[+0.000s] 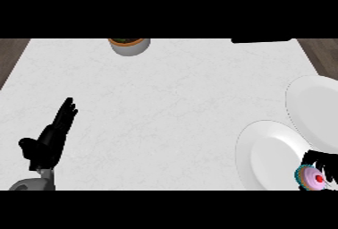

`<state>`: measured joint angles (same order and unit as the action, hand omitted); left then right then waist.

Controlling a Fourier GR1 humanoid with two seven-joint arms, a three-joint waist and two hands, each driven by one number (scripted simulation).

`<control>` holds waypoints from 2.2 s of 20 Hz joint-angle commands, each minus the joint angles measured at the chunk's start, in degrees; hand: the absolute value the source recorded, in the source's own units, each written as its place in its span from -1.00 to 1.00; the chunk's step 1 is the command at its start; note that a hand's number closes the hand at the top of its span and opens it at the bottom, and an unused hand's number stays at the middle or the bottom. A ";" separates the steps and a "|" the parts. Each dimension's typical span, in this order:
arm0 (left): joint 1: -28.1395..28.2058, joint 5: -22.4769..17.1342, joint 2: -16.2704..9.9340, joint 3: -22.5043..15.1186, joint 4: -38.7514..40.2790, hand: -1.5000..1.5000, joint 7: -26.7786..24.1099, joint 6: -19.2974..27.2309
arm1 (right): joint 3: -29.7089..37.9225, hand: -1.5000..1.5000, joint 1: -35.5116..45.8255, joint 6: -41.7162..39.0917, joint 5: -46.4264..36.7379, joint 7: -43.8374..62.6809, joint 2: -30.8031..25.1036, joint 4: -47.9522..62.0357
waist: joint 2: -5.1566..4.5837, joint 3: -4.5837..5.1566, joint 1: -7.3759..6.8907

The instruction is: Pick the cupcake from the plate and place it in the plate

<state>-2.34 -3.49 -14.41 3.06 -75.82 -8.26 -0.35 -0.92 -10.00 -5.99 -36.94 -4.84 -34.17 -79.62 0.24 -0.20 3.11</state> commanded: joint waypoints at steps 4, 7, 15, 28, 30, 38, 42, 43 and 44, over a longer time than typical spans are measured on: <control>2.26 -0.22 -0.57 0.72 -1.21 0.00 -0.65 0.00 | 22.55 1.00 -4.30 4.23 9.92 -14.05 -13.84 16.83 | 0.20 -0.39 0.44; 2.81 -0.33 -0.26 0.61 -0.46 0.00 -1.31 -0.44 | 28.85 1.00 -6.81 7.06 13.44 -25.61 -16.35 23.25 | 0.26 -0.30 0.74; 0.51 0.21 -0.37 -0.67 0.42 0.00 -2.22 -2.79 | 38.71 1.00 -2.75 3.98 19.29 -48.48 -24.53 45.06 | -0.27 -0.02 -2.82; 0.14 0.82 0.23 0.56 -0.27 0.00 -0.80 -2.63 | 44.55 1.00 1.50 -0.07 25.40 -55.22 -29.28 47.68 | -0.22 0.21 -3.03; -2.90 1.42 0.15 0.46 0.38 0.00 1.35 -2.32 | 43.01 1.00 3.99 -0.48 25.37 -53.55 -27.95 47.01 | -0.26 0.20 -3.08; -1.02 0.12 -0.76 1.35 -3.02 0.00 3.53 -4.49 | 35.69 1.00 7.71 -1.19 23.83 -39.55 -22.85 29.57 | -0.12 0.31 -3.14; -0.14 2.12 1.18 0.83 0.15 0.00 -1.18 -3.13 | 30.77 1.00 12.72 -0.42 22.05 -31.51 -18.82 25.65 | -0.27 0.26 -3.50; -3.47 1.39 0.46 0.75 -1.52 0.00 3.34 -3.61 | 28.63 1.00 13.63 1.70 20.84 -30.24 -15.97 23.62 | -0.26 0.25 -3.54; -0.04 2.86 1.65 -0.67 -4.46 0.00 4.38 -2.21 | 28.47 1.00 15.37 0.16 20.11 -30.26 -18.55 25.42 | -0.24 0.20 -3.68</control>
<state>-3.39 -1.38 -13.16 3.23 -77.50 -6.31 -2.95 31.30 1.38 -6.21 -14.83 -39.46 -54.57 -51.47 0.01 0.05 -0.30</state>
